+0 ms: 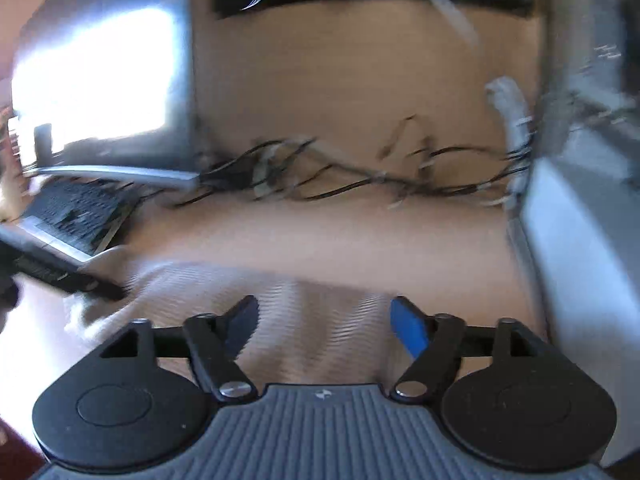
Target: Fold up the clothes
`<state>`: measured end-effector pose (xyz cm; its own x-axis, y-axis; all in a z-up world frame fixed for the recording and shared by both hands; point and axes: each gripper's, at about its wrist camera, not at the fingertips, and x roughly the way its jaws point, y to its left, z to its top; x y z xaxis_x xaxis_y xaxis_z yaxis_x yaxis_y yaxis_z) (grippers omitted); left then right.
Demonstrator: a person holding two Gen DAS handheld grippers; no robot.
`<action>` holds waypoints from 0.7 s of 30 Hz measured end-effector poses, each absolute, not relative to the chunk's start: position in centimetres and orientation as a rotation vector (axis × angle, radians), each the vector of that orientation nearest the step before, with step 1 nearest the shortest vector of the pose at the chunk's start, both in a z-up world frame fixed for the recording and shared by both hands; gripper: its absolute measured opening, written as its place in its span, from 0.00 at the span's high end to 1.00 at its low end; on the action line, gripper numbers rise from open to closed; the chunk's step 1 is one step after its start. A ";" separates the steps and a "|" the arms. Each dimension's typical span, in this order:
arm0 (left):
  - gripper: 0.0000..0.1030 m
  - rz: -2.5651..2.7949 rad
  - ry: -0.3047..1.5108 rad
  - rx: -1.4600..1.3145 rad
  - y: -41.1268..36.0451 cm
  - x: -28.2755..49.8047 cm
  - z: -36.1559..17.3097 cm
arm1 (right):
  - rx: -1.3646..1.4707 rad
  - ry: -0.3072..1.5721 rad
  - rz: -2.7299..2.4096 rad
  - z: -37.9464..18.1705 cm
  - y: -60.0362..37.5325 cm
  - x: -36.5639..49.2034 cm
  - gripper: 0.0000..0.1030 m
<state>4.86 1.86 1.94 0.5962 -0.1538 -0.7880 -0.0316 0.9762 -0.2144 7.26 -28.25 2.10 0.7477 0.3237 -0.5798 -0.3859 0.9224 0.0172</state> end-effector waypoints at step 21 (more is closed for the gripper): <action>0.24 -0.144 0.933 -0.328 1.6 7.4 0.5 | 0.165 0.754 0.382 -1.8 -30.6 9.1 0.27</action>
